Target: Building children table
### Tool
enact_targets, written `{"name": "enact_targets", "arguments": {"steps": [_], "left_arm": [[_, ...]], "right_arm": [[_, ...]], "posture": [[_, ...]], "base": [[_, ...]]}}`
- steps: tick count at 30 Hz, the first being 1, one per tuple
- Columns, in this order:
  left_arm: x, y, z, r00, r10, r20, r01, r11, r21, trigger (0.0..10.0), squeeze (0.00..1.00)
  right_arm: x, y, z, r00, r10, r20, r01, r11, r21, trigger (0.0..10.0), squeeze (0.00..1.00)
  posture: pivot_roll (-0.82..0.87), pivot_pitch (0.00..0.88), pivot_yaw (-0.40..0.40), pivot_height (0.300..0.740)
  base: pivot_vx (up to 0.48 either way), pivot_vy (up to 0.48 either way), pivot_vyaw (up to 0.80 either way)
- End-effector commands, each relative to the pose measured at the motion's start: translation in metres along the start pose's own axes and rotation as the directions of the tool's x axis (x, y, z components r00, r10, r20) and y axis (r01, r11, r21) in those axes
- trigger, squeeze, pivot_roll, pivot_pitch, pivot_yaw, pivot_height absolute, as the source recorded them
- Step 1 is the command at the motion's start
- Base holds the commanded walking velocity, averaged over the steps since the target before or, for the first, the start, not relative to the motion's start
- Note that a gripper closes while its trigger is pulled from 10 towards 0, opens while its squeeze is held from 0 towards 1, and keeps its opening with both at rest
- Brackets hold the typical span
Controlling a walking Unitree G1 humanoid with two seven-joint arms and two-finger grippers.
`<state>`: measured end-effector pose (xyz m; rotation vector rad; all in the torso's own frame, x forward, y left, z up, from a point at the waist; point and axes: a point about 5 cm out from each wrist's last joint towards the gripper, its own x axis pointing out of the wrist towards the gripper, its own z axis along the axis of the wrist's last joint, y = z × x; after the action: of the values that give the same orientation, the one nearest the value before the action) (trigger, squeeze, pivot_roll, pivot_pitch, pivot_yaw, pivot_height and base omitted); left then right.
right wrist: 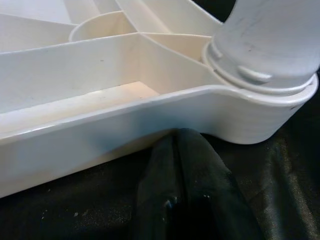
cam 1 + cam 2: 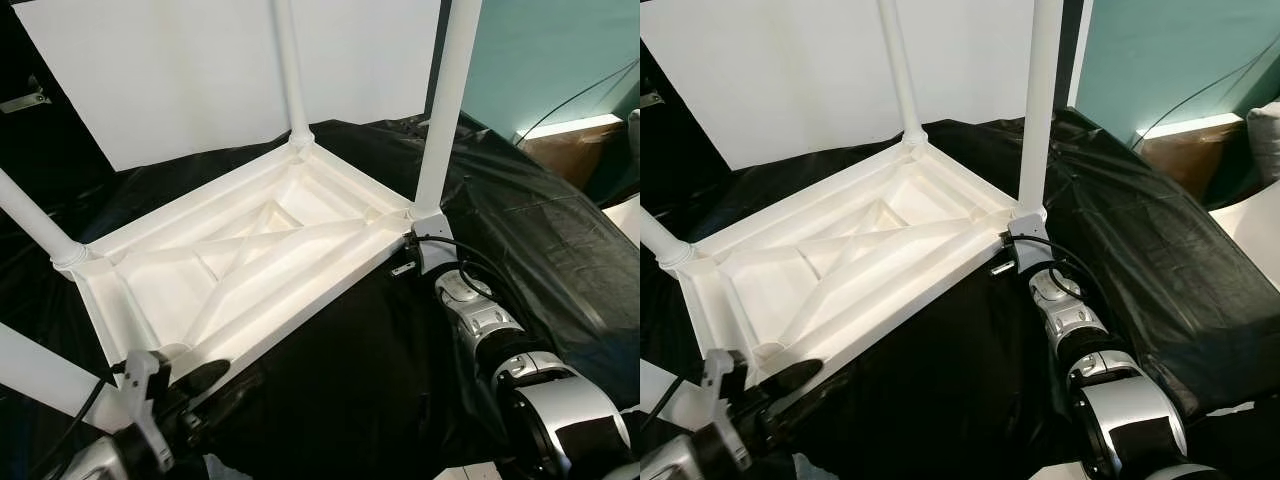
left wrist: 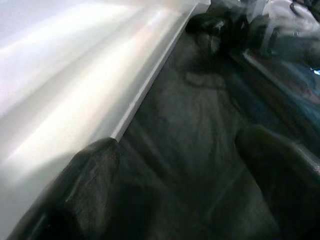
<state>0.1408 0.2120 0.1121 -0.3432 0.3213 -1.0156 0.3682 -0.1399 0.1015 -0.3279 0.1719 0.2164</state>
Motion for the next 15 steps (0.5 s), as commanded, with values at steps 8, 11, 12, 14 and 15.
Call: {"name": "enact_targets", "arguments": {"steps": [8, 11, 12, 14, 15], "left_arm": [[-0.047, 0.011, -0.002, 0.996, 0.040, -0.074, -0.038, 0.999, 0.027, 10.0, 0.00], [-0.060, 0.015, -0.001, 0.991, 0.088, -0.101, -0.084, 0.996, 0.038, 10.0, 0.00], [-0.060, 0.015, -0.001, 0.991, 0.088, -0.101, -0.084, 0.996, 0.038, 10.0, 0.00], [-0.067, 0.018, 0.002, 0.987, 0.128, -0.097, -0.123, 0.991, 0.055, 10.0, 0.00], [-0.067, 0.018, 0.002, 0.987, 0.128, -0.097, -0.123, 0.991, 0.055, 10.0, 0.00]], "right_arm": [[-0.005, 0.009, -0.016, 0.998, 0.019, -0.057, -0.017, 1.000, 0.023, 10.0, 0.00], [-0.005, 0.010, -0.018, 0.998, 0.020, -0.061, -0.019, 1.000, 0.025, 10.0, 0.00], [-0.005, 0.010, -0.018, 0.998, 0.020, -0.061, -0.019, 1.000, 0.025, 10.0, 0.00], [-0.005, 0.010, -0.018, 0.998, 0.021, -0.062, -0.019, 0.999, 0.025, 10.0, 0.00], [-0.005, 0.010, -0.018, 0.998, 0.021, -0.062, -0.019, 0.999, 0.025, 10.0, 0.00]], "posture": [[0.11, 0.025, 0.051, 0.740], [0.12, 0.025, 0.049, 0.740], [0.12, 0.025, 0.049, 0.740], [0.12, 0.025, 0.048, 0.740], [0.12, 0.025, 0.048, 0.740]], "base": [[0.000, 0.000, 0.00], [0.000, 0.000, 0.00], [0.000, 0.000, 0.00], [0.000, 0.000, 0.00], [0.000, 0.000, 0.00]]}}
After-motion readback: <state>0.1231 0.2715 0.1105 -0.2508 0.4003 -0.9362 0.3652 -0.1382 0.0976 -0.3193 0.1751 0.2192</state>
